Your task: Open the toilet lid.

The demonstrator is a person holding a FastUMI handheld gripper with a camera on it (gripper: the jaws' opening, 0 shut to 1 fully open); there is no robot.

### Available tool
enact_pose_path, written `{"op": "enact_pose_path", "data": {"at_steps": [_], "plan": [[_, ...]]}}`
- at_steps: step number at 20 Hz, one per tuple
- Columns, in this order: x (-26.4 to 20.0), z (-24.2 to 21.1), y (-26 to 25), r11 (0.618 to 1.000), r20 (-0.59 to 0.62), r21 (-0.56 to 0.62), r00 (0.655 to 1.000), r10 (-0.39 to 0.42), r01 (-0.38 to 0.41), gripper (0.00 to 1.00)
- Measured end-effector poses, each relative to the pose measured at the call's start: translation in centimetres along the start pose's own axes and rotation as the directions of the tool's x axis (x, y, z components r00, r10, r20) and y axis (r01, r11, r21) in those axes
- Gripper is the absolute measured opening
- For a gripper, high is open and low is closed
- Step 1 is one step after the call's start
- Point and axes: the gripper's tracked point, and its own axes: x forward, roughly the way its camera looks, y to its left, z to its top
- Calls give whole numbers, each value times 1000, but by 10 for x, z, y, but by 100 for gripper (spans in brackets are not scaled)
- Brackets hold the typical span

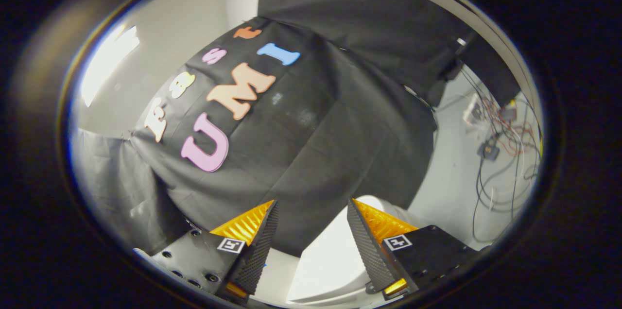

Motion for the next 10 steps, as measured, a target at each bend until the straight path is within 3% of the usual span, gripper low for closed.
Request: {"op": "enact_pose_path", "data": {"at_steps": [5, 8, 10], "plan": [[-34, -54, -59, 972, -36, 171, 987, -155, 159, 88], [-49, -87, -77, 952, -84, 201, 972, -220, 233, 79], [-56, -108, -86, 939, -135, 219, 962, -238, 264, 79]]}}
